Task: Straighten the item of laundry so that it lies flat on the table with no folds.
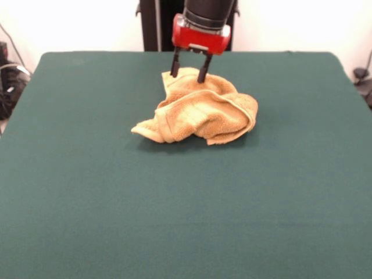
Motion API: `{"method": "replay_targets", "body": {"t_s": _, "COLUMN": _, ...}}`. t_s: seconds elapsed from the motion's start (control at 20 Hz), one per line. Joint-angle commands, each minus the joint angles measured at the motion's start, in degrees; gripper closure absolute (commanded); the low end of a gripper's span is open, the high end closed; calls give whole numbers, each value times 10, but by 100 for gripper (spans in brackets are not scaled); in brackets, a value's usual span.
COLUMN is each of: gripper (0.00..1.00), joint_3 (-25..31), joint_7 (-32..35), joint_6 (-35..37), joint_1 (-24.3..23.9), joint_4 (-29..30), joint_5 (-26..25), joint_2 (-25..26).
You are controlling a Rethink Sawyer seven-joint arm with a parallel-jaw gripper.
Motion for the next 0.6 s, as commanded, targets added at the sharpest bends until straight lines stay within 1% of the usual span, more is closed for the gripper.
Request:
{"method": "replay_targets", "body": {"t_s": 0.05, "gripper": 0, "joint_3": 99, "joint_7": 72, "joint_6": 61, "joint_1": -6, "joint_4": 2, "joint_5": 25, "joint_2": 4}}
{"method": "replay_targets", "body": {"t_s": 0.2, "gripper": 0, "joint_3": 104, "joint_7": 73, "joint_6": 64, "joint_1": -9, "joint_4": 10, "joint_5": 23, "joint_2": -4}}
{"method": "replay_targets", "body": {"t_s": 0.45, "gripper": 0, "joint_3": 110, "joint_7": 71, "joint_6": 81, "joint_1": -14, "joint_4": 4, "joint_5": 26, "joint_2": -9}}
{"method": "replay_targets", "body": {"t_s": 0.5, "gripper": 0, "joint_3": 113, "joint_7": 71, "joint_6": 76, "joint_1": -17, "joint_4": 14, "joint_5": 23, "joint_2": -13}}
{"method": "replay_targets", "body": {"t_s": 0.6, "gripper": 0, "joint_3": 118, "joint_7": 70, "joint_6": 82, "joint_1": -20, "joint_4": 16, "joint_5": 24, "joint_2": -16}}
